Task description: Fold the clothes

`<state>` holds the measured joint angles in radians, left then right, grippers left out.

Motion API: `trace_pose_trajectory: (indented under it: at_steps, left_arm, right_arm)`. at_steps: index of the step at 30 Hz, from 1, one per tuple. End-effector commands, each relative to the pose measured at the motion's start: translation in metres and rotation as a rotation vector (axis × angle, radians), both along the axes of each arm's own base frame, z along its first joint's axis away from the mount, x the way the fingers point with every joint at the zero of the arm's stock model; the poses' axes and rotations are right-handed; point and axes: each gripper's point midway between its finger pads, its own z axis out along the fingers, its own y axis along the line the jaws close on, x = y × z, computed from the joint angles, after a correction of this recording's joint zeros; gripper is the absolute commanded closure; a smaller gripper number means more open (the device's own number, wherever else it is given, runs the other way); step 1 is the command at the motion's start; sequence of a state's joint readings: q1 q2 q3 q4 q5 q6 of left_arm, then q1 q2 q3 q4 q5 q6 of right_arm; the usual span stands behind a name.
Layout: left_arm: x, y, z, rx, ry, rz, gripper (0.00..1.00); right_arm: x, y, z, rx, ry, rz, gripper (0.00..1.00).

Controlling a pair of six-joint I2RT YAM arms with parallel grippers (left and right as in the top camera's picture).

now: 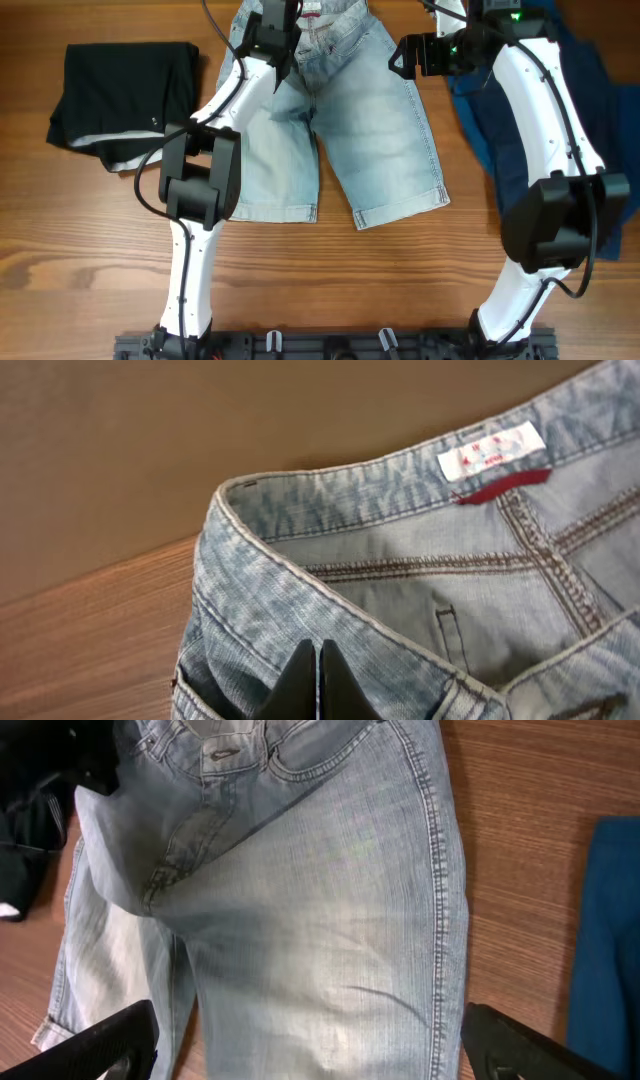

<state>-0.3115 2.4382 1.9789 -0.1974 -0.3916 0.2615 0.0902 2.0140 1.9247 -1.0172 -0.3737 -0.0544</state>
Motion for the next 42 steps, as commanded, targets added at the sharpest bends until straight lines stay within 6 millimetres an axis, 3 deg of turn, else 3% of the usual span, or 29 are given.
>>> trace_pose_trajectory:
  at_steps: [1, 2, 4, 5, 7, 9, 10, 11, 15, 19, 21, 24, 26, 28, 33, 38, 42]
  left_arm:
    - [0.002, 0.004, 0.036, -0.119, -0.061, 0.102, 0.96]
    - [-0.006, 0.007, 0.04, -0.166, -0.039, 0.145, 0.96]
    - [-0.035, 0.01, 0.053, -0.264, 0.05, 0.221, 0.67]
    - [-0.072, 0.002, 0.068, -0.368, 0.178, 0.232, 0.41]
    - [-0.129, -0.006, 0.09, -0.491, 0.361, 0.24, 0.21]
    - [-0.188, 0.006, 0.102, -0.468, 0.523, 0.292, 0.16]
    - [-0.223, 0.02, 0.106, -0.437, 0.607, 0.371, 0.16]
    - [-0.245, 0.028, 0.11, -0.423, 0.658, 0.429, 0.16]
    - [-0.281, 0.036, 0.13, -0.447, 0.687, 0.52, 0.17]
    - [-0.316, 0.028, 0.154, -0.489, 0.629, 0.537, 0.16]
    - [-0.328, 0.031, 0.151, -0.5, 0.621, 0.565, 0.14]
    - [-0.347, 0.038, 0.116, -0.53, 0.627, 0.636, 0.11]
    - [-0.354, 0.044, 0.072, -0.548, 0.638, 0.71, 0.11]
    - [-0.356, 0.048, 0.035, -0.558, 0.656, 0.736, 0.12]
    - [-0.369, 0.052, -0.027, -0.596, 0.689, 0.76, 0.19]
    - [-0.379, 0.056, -0.063, -0.606, 0.68, 0.775, 0.26]
    - [-0.387, 0.06, -0.084, -0.607, 0.669, 0.773, 0.23]
  right_arm:
    - [-0.001, 0.004, 0.002, 0.007, -0.009, 0.027, 0.03]
    - [-0.001, 0.004, 0.002, 0.007, -0.008, 0.027, 0.03]
    - [-0.006, 0.003, -0.002, 0.005, 0.018, 0.026, 0.05]
    - [-0.012, 0.002, -0.004, 0.01, 0.053, 0.006, 0.07]
    - [-0.022, -0.002, -0.01, -0.011, 0.108, -0.018, 0.08]
    - [-0.04, -0.01, -0.018, -0.047, 0.198, -0.048, 0.1]
    - [-0.052, -0.011, -0.018, -0.051, 0.244, -0.051, 0.1]
    - [-0.06, -0.012, -0.011, -0.046, 0.257, -0.067, 0.1]
    - [-0.084, -0.029, 0.027, -0.1, 0.233, -0.178, 0.09]
    - [-0.124, -0.041, 0.082, -0.101, 0.159, -0.26, 0.09]
    - [-0.135, -0.045, 0.086, -0.115, 0.158, -0.268, 0.1]
    - [-0.147, -0.052, 0.058, -0.153, 0.213, -0.303, 0.1]
    - [-0.149, -0.052, 0.016, -0.155, 0.267, -0.324, 0.1]
    - [-0.143, -0.052, -0.014, -0.155, 0.265, -0.324, 0.1]
    - [-0.148, -0.052, -0.068, -0.16, 0.287, -0.326, 0.09]
    - [-0.149, -0.052, -0.086, -0.159, 0.278, -0.32, 0.09]
    - [-0.149, -0.052, -0.086, -0.16, 0.279, -0.318, 0.09]
